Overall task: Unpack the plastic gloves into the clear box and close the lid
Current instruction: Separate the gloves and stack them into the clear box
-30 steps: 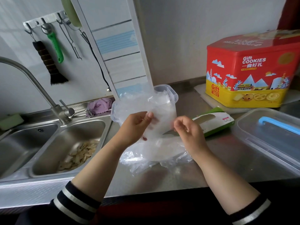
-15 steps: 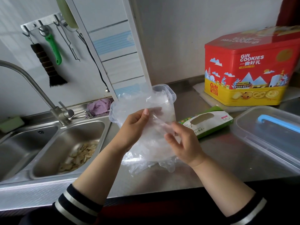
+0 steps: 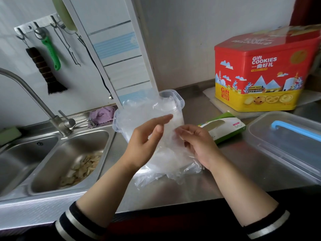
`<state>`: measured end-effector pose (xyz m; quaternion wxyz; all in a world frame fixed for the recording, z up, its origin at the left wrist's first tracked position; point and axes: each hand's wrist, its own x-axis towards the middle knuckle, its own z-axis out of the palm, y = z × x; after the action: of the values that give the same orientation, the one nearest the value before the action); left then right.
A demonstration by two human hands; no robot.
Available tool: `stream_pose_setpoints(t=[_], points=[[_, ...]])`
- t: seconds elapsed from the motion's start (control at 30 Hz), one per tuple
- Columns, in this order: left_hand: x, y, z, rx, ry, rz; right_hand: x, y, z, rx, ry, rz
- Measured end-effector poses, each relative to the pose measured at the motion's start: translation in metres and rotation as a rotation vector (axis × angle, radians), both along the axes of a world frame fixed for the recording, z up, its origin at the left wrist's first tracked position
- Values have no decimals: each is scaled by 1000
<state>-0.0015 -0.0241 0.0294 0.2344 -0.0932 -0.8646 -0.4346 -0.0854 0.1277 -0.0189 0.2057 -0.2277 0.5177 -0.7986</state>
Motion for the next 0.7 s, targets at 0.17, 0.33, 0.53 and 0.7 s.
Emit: stream_pose_setpoints(t=[0.17,0.33,0.53,0.7], points=[[-12,-2,12,184,-307,16,-1,-2,-3,-86,27,-34],[-27,-5,18,83,-605,-131,-3,1,0,-156,-47,-30],[-28,-2,17,191,-569,12,-5,2,1,-145,-133,-44],[-22,1,17,560,-423,144,-6,2,-2,-93,-137,-2]])
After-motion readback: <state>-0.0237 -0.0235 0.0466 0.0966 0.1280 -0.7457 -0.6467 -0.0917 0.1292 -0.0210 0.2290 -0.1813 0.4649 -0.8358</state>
